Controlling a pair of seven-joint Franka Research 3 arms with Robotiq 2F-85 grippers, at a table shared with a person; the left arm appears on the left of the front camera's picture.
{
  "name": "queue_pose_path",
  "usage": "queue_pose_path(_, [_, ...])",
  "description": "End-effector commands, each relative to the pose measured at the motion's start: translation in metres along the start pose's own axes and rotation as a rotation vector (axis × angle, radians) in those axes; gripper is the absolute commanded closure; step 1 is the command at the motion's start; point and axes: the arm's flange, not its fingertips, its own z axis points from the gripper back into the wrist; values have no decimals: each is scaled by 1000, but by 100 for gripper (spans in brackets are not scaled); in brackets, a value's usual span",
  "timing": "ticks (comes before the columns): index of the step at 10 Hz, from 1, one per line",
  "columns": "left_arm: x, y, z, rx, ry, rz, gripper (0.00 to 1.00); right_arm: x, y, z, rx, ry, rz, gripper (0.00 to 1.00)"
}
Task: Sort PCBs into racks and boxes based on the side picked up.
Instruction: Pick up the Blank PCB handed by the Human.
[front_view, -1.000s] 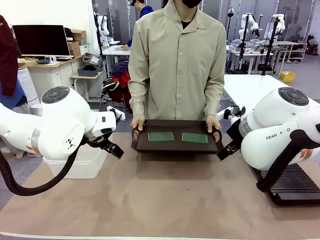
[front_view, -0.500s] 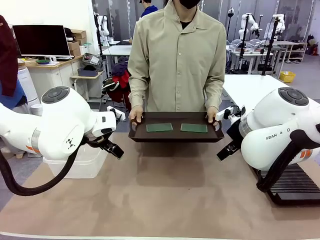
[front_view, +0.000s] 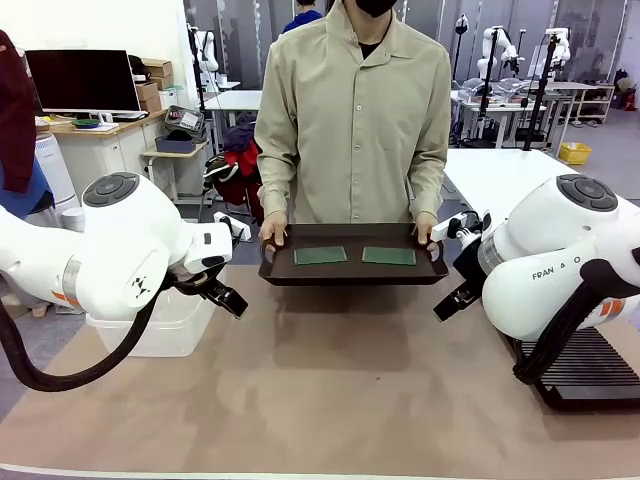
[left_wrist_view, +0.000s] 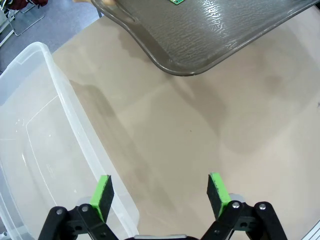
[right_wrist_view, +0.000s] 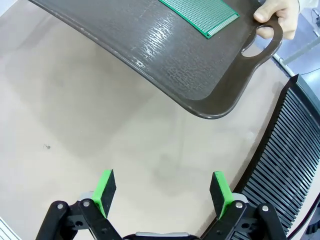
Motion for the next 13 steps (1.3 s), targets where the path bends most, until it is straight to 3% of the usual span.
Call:
queue_pose_path(1, [0, 0, 0, 0, 0, 1, 0, 0, 0, 0, 0, 0, 0, 0])
queue_pose_path(7, [0, 0, 0, 0, 0, 0, 0, 0, 0, 0, 0, 0, 0, 0])
queue_pose_path(9, [8, 1, 37, -113, 23, -92, 0, 3, 21, 19, 145, -11, -10, 0])
queue_pose_path(11, [14, 5, 53, -202, 16, -112, 0, 9, -7, 40, 235, -7, 5, 0])
queue_pose_path(13, [21, 14, 80, -345, -20, -222, 0, 15, -17, 67, 307, -2, 60, 0])
